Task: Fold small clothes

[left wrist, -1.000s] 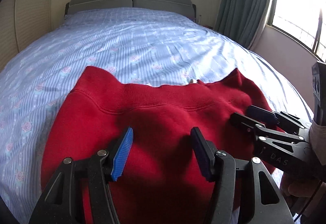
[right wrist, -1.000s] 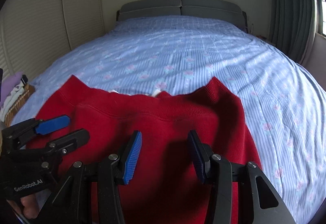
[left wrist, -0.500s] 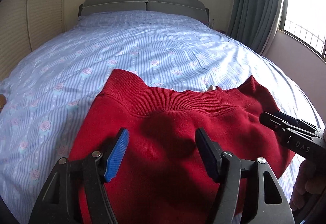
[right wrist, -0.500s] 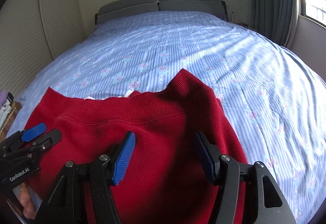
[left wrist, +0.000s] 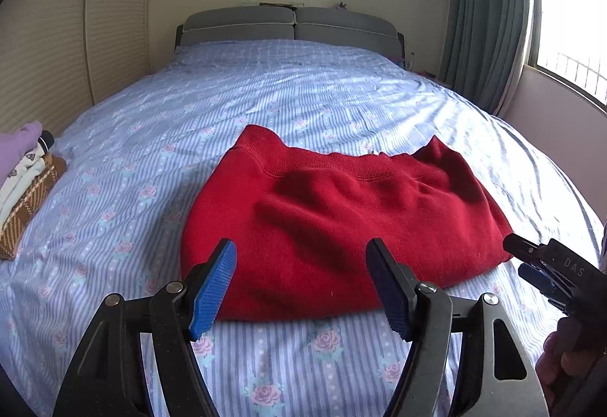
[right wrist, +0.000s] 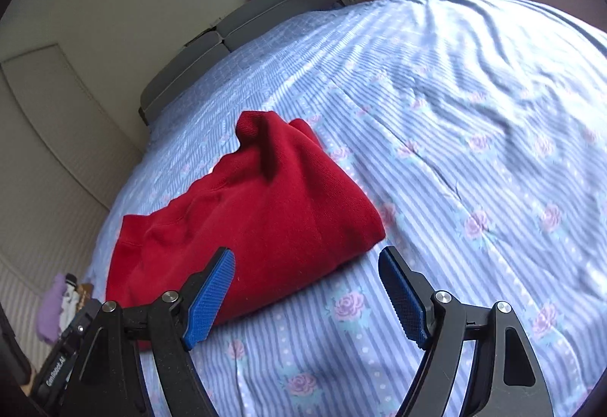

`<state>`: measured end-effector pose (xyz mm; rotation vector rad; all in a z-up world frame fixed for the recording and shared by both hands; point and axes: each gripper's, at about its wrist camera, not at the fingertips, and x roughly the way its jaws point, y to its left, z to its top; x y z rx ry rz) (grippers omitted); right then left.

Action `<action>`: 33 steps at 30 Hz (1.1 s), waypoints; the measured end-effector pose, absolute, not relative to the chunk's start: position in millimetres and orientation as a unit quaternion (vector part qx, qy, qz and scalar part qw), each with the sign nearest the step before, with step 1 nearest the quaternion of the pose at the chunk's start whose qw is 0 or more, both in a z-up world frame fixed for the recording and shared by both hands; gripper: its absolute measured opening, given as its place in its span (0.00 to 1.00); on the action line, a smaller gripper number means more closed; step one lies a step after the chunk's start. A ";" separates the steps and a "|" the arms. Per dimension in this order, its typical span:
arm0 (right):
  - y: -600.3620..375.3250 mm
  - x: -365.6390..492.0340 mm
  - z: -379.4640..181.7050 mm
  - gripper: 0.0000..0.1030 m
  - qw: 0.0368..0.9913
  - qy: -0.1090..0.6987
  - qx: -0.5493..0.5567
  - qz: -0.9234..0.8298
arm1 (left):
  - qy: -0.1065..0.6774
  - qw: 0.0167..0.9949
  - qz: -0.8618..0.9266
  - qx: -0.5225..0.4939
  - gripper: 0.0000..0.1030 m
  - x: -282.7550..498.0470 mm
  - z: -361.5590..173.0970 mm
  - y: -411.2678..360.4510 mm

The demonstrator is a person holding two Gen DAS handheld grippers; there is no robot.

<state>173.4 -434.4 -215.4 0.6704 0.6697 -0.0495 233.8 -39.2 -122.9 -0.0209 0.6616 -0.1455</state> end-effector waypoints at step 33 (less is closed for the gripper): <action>-367.6 233.3 -151.8 0.27 0.937 0.246 0.246 -0.031 | 0.306 0.951 -0.002 -0.039 0.68 218.9 -94.2 24.1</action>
